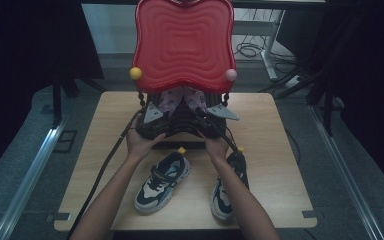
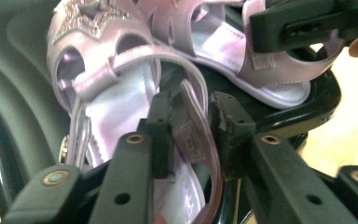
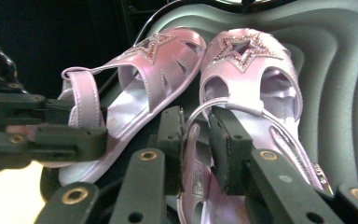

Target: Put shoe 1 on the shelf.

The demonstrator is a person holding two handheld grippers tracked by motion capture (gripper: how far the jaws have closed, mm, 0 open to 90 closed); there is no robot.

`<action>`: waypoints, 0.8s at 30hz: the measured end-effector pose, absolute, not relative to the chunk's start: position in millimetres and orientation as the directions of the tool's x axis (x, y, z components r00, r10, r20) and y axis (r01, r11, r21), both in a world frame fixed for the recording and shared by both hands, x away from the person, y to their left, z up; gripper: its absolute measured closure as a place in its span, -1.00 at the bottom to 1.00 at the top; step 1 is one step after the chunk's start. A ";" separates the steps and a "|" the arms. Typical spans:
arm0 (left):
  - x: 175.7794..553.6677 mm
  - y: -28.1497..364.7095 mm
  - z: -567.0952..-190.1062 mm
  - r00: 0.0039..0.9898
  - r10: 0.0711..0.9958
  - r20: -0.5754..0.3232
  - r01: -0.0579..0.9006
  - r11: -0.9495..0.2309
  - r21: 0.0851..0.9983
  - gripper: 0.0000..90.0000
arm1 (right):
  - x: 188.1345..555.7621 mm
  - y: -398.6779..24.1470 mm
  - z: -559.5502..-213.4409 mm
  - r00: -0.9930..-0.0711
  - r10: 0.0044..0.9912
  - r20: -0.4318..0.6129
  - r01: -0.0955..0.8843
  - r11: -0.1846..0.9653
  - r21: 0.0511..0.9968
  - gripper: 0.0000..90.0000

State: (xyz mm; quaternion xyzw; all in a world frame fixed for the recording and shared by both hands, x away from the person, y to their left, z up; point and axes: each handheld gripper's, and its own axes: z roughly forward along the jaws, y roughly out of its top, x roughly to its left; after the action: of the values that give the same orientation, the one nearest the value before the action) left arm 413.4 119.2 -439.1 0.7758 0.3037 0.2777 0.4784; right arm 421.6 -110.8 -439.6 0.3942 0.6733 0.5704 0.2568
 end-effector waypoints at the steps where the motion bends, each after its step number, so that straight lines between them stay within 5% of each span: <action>1: 412.8 119.0 -439.1 0.660 0.740 0.126 0.207 -0.341 0.917 0.41 | 421.0 -111.5 -439.1 -0.556 0.825 0.102 0.243 0.043 0.969 0.55; 11: 408.6 121.3 -434.3 0.661 0.744 0.095 0.214 -0.309 0.927 0.01 | 413.5 -115.0 -432.3 -0.549 0.829 0.105 0.265 0.054 0.963 0.24; 24: 394.6 124.4 -417.9 0.648 0.760 0.051 0.222 -0.253 0.941 -0.05 | 396.8 -116.7 -419.4 -0.564 0.819 0.106 0.267 0.059 0.962 0.07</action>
State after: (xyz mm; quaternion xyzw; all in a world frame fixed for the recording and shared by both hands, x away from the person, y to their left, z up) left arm 394.6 124.4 -417.9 0.7475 0.3286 0.2609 0.5151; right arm 396.8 -116.7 -419.4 0.3964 0.6848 0.5596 0.2466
